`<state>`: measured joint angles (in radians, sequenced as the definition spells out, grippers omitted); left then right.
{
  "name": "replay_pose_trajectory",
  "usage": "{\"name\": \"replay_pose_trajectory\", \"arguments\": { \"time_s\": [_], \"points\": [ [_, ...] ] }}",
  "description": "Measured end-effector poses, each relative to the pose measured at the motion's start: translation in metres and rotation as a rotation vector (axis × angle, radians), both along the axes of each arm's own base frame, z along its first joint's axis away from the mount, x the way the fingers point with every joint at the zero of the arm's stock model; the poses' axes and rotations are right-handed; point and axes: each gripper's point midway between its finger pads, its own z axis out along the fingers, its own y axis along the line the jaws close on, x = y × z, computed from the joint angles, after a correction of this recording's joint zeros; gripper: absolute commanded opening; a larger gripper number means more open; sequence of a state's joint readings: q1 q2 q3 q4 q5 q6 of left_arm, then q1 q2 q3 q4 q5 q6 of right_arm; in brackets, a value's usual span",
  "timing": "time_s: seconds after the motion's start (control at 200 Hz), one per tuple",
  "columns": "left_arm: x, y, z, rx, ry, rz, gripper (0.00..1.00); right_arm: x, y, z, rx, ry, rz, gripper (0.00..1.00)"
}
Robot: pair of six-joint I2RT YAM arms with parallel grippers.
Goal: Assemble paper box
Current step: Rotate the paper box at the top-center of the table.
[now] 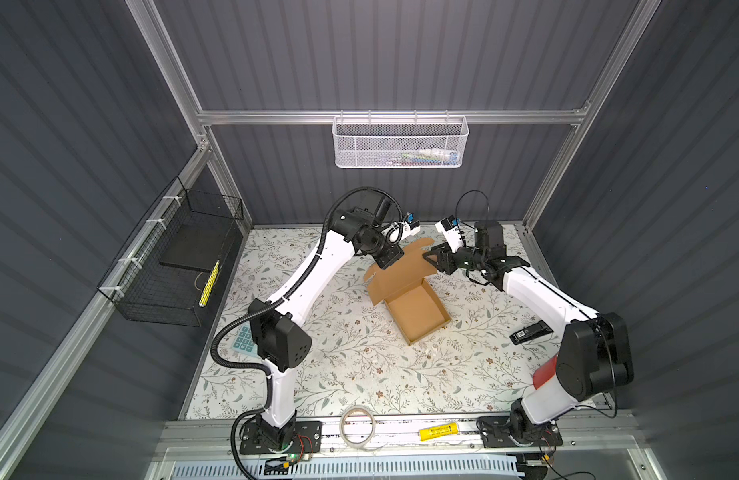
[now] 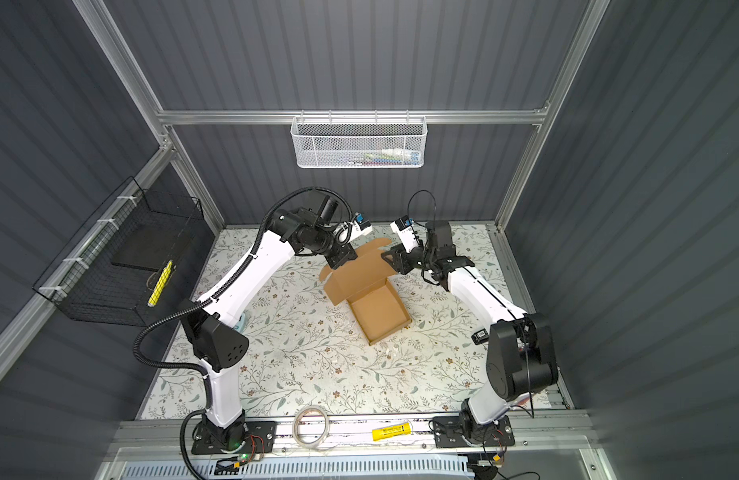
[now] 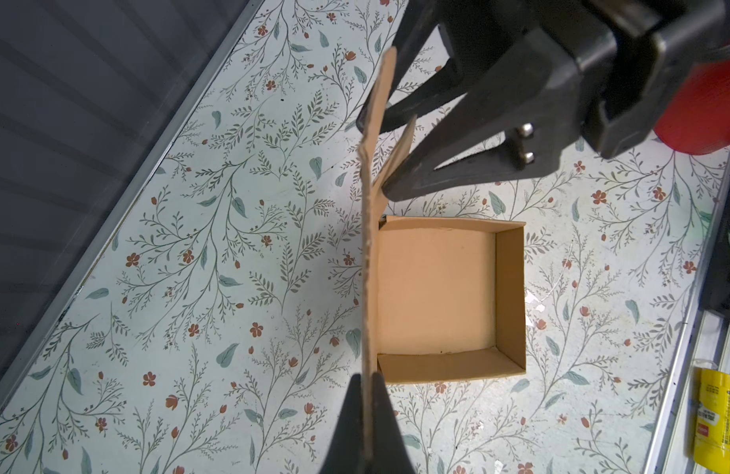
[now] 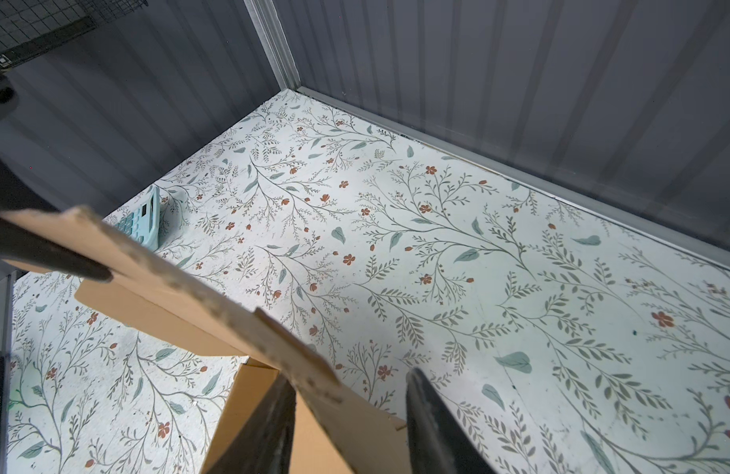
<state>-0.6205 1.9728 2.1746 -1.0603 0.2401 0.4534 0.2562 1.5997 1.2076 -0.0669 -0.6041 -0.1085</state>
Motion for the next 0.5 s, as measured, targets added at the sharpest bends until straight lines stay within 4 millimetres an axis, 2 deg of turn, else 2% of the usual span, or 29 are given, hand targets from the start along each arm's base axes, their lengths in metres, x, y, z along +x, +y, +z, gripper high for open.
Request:
{"name": "replay_pose_trajectory", "arguments": {
  "time_s": [0.5],
  "points": [
    [0.0019,-0.0027,0.0032,-0.009,-0.013,-0.001,0.00,0.0005,0.0055,-0.0019,-0.013,-0.001,-0.016,0.27]
  ]
}}
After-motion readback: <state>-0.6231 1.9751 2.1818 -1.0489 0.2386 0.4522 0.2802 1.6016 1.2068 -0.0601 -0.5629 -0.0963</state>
